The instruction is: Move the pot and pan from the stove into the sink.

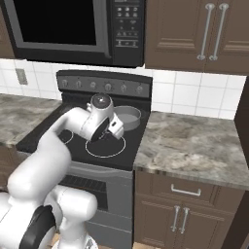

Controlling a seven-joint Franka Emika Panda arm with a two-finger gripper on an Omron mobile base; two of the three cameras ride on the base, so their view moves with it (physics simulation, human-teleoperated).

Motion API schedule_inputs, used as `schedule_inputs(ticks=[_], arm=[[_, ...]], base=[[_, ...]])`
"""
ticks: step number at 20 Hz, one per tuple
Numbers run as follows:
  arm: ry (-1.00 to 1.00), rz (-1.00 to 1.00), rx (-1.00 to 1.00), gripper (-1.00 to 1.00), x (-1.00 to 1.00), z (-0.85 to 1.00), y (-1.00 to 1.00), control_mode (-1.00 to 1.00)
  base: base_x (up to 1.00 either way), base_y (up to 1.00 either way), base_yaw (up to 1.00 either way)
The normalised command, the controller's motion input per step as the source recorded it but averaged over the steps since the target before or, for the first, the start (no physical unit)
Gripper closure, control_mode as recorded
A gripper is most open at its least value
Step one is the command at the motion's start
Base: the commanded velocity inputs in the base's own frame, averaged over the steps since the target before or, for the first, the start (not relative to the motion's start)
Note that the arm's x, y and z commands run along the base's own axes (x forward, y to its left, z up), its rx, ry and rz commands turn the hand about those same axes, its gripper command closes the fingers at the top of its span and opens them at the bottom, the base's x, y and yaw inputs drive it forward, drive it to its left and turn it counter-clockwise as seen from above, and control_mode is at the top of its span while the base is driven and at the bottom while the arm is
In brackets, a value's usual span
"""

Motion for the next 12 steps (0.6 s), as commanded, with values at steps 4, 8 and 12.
schedule_inputs(ticks=[4,8,12], arm=[[0.0,-0.05,0.02,-1.0,0.57,-0.11,-0.07,-1.0],[0.0,-0.05,0.01,-1.0,0.54,-0.1,-0.07,-1.0],[0.0,-0.05,0.01,-1.0,0.47,-0.13,-0.05,-1.0]], base=[[0.0,0.0,0.0],[0.0,0.0,0.0],[0.0,0.0,0.0]])
